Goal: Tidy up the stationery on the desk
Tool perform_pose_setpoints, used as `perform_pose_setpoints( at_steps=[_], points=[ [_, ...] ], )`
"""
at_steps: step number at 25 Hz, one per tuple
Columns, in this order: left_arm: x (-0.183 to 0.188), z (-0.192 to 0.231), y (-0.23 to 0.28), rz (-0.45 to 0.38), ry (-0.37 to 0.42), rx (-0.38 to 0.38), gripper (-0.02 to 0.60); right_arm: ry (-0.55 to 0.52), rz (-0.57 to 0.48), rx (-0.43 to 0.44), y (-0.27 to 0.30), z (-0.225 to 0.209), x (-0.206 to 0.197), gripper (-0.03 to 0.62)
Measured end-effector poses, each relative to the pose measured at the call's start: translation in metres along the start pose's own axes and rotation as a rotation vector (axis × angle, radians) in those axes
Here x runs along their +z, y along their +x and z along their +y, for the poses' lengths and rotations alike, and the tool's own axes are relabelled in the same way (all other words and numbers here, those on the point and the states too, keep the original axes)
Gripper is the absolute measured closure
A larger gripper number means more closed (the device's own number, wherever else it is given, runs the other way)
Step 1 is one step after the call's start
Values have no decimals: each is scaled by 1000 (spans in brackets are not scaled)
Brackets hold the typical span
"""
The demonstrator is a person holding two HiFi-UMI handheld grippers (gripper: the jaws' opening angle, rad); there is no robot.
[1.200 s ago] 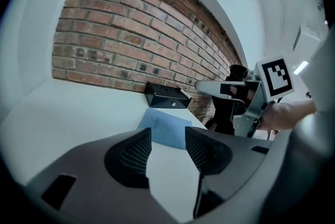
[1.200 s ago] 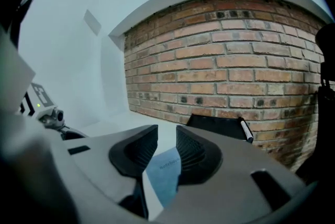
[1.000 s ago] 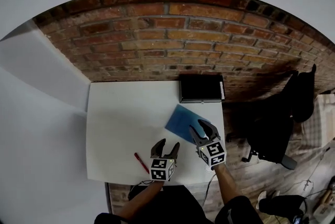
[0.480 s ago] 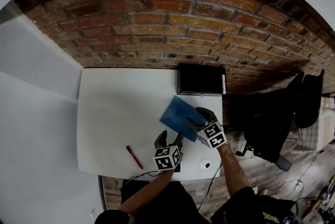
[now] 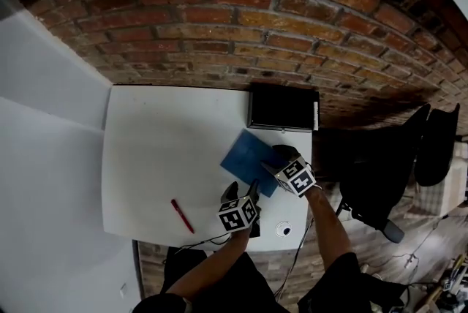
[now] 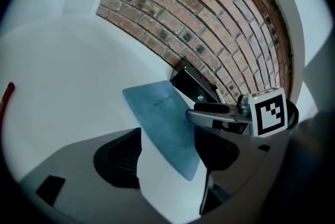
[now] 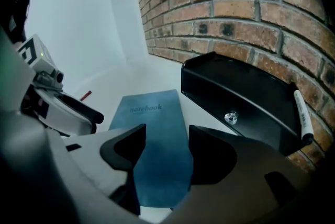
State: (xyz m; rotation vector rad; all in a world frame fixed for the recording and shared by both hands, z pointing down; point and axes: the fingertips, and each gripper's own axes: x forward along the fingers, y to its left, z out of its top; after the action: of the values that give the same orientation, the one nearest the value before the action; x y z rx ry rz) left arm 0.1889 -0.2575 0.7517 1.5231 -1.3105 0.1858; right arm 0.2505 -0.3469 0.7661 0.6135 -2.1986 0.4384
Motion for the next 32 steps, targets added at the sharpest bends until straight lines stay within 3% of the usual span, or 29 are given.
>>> perform_pose_setpoints(
  at_steps=[7, 14, 15, 17, 18, 22, 28, 32],
  points=[
    [-13, -15, 18, 74, 7, -20, 275, 20, 46, 24, 11, -5, -8, 350],
    [-16, -9, 22, 84, 41, 32, 278, 103, 38, 70, 14, -7, -12, 352],
    [-16, -4, 22, 84, 51, 59, 296, 106, 42, 71, 14, -8, -12, 352],
    [-16, 8, 20, 84, 63, 114, 437, 105, 54, 71, 14, -8, -12, 352],
    [-16, 11, 19, 87, 61, 127, 469, 106, 58, 71, 14, -7, -12, 352],
    [-14, 13, 18, 90, 74, 134, 480, 134, 49, 60, 14, -7, -13, 353],
    [-6, 19, 13, 100, 108, 97, 480, 230, 19, 29, 10, -3, -15, 355],
    [8, 2, 13, 98, 207, 0, 491, 288, 0, 8, 16, 4, -11, 358]
  ],
)
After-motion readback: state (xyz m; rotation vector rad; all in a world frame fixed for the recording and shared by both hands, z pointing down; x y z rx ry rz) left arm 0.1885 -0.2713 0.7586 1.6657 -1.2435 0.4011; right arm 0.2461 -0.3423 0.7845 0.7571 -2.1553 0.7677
